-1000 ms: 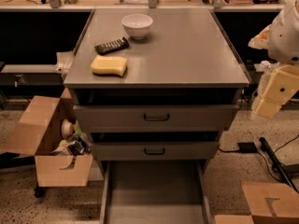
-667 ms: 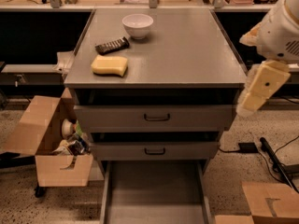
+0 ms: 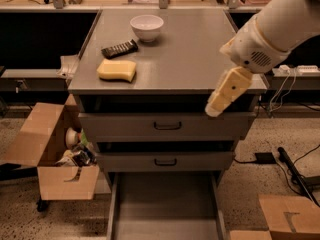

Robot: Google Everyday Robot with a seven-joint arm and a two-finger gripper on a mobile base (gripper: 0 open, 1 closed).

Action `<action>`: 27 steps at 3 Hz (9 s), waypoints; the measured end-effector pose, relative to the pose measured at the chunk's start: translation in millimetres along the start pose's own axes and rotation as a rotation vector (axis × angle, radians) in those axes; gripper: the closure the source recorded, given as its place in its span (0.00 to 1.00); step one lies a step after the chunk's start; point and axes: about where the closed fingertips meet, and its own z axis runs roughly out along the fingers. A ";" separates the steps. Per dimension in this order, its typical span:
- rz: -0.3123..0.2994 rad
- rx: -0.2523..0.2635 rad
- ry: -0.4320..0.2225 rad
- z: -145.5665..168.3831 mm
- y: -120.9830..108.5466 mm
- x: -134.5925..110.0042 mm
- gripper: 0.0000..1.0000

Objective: Place sponge into bottom drawer

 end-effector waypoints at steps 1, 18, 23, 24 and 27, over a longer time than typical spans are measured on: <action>0.014 -0.001 -0.038 8.5 -3.7 -8.8 0.00; -0.065 -0.116 -0.576 117.3 -34.0 -156.3 1.00; -0.005 -0.271 -0.361 217.6 65.3 11.4 1.00; 0.090 -0.264 -0.323 249.2 72.1 63.2 1.00; 0.270 -0.272 -0.233 306.3 89.6 162.1 1.00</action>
Offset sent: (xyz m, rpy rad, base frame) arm 0.0081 0.0096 -0.0027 0.0391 -0.0067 -0.0048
